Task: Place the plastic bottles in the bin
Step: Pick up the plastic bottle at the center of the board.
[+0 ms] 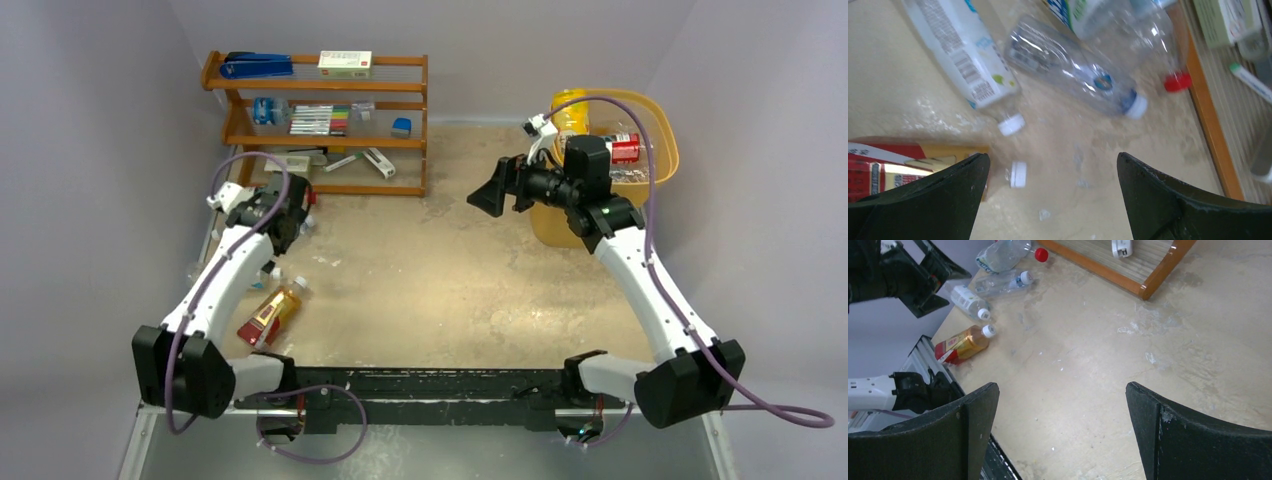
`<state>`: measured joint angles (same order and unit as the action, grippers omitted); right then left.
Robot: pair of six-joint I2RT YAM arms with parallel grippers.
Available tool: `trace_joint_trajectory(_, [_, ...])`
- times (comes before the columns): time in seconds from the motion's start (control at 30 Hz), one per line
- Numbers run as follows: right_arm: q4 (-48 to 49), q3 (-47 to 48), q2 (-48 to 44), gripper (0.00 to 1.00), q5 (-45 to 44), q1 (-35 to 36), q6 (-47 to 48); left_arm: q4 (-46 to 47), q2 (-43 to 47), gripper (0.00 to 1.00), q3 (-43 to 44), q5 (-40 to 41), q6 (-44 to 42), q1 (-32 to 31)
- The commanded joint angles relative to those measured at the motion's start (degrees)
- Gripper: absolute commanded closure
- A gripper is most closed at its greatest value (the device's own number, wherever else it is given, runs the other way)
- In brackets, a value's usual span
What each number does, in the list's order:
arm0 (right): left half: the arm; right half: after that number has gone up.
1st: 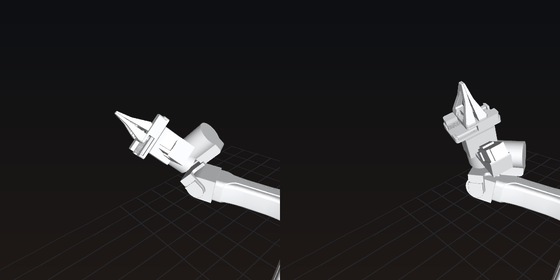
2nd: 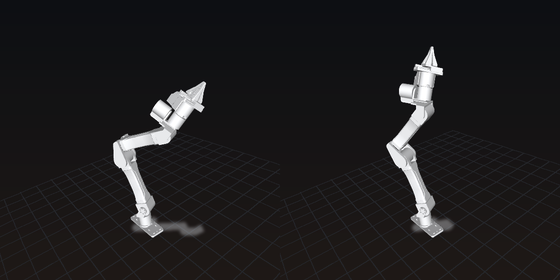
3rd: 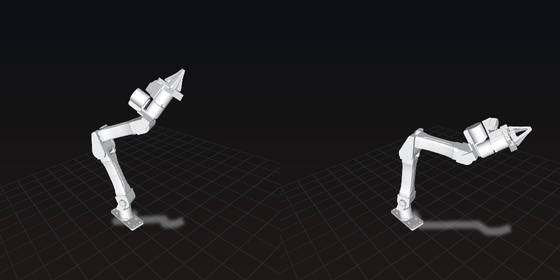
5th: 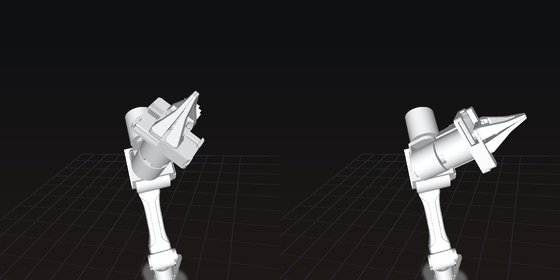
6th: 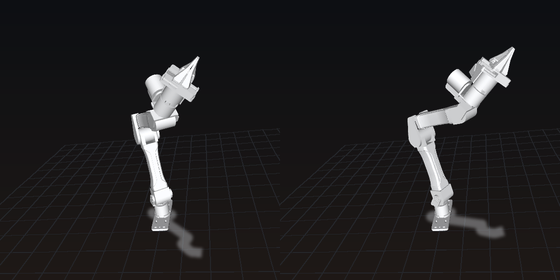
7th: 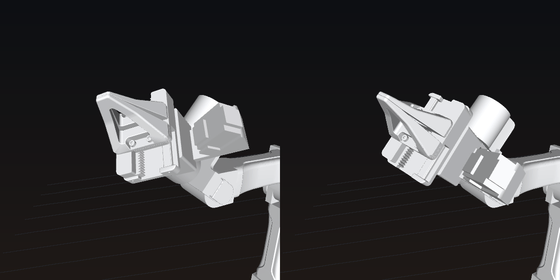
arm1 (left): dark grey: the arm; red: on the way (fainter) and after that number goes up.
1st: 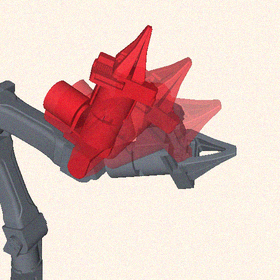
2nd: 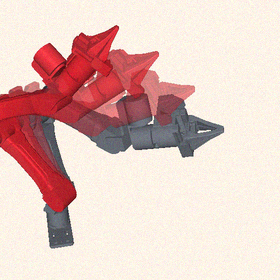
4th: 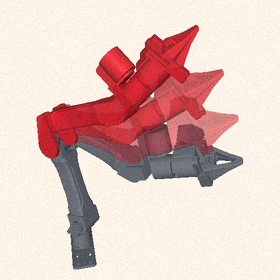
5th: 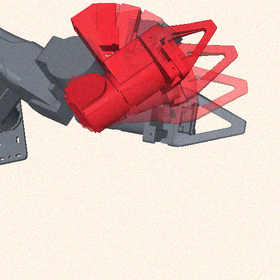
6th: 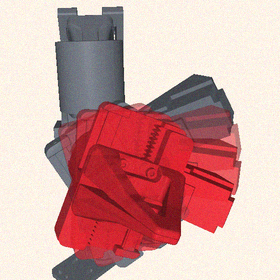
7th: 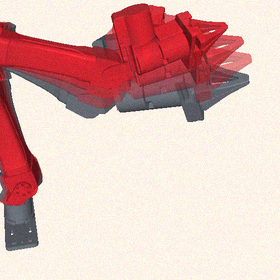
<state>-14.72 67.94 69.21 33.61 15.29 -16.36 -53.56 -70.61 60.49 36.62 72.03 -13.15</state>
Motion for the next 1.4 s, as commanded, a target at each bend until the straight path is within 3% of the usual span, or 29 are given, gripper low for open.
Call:
trace_joint_trajectory(0.0, [2.09,0.71,1.16,0.0,-0.04,2.16,-0.1,-5.7,-4.42,0.01,5.65,1.73,1.53,8.38])
trace_joint_trajectory(0.23, [0.97,1.66,3.0,0.0,-2.89,6.24,-0.59,-3.15,-7.44,0.0,5.7,-3.94,0.16,21.16])
trace_joint_trajectory(0.57, [0.9,2.23,4.64,0.0,-6.15,10.77,-1.97,0.94,-11.7,0.0,3.21,-11.01,-2.17,34.47])
trace_joint_trajectory(1.2, [1.92,2.42,6.82,0.0,-8.24,14.33,-2.43,4.6,-21.3,0.02,-0.74,-7.31,0.73,36.15])
trace_joint_trajectory(1.27, [2.1,2.24,6.9,0.0,-8.15,14.41,-2.43,5.42,-20.97,0.07,-2.31,-7.57,1.05,36.1])
trace_joint_trajectory(1.37, [2.59,1.68,6.9,0.0,-8.12,14.5,-2.53,7.97,-20.18,0.23,-5.16,-9.39,0.93,36.15])
